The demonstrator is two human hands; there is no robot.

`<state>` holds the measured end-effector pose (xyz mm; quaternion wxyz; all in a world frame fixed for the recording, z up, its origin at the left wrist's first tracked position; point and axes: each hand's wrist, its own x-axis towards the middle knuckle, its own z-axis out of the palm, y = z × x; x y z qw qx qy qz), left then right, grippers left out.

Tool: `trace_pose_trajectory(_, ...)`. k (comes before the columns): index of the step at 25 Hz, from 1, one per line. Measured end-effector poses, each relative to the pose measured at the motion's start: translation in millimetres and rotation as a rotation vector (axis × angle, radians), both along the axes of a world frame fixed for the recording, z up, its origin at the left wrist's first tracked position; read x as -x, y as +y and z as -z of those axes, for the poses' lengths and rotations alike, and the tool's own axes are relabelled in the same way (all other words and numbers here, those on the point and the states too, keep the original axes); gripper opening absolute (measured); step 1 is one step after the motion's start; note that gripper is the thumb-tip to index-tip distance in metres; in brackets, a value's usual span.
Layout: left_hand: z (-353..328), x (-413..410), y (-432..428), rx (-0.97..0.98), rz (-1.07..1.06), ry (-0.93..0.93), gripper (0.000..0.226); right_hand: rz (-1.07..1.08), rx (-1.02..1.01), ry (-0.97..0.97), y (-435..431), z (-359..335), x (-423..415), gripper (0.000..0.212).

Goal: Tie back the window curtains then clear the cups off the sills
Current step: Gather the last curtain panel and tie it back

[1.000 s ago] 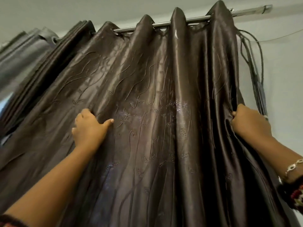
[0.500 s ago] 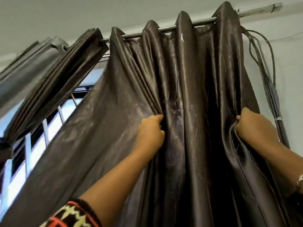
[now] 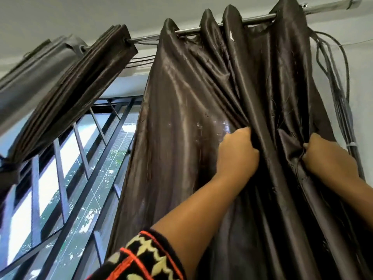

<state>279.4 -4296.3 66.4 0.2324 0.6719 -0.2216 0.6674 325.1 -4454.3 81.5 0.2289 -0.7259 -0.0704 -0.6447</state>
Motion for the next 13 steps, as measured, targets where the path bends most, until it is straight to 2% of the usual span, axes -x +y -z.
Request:
trace_pose_trajectory(5, 34.2, 13.0, 91.4, 0.182, -0.274, -0.198, 0.057, 0.013, 0.02, 0.032, -15.7, -13.3, -28.5, 0.031)
trace_pose_trajectory(9, 34.2, 31.9, 177.5, 0.35, -0.701, -0.232, 0.064, 0.082, 0.017, -0.028, -19.3, -24.0, -58.2, 0.016)
trace_pose_trajectory(10, 32.0, 36.9, 196.0, 0.402, -0.755, -0.208, 0.062, 0.032, 0.002, -0.006, -17.9, -30.7, -65.4, 0.015)
trace_pose_trajectory(11, 30.8, 43.0, 210.4, 0.471, -0.767, -0.174, 0.061, 0.016, -0.015, 0.029, -12.8, -31.0, -62.0, 0.018)
trace_pose_trajectory(13, 30.7, 50.8, 234.3, 0.596, -0.656, -0.077, 0.063, -0.036, -0.039, 0.038, 4.9, -22.0, -32.3, 0.025)
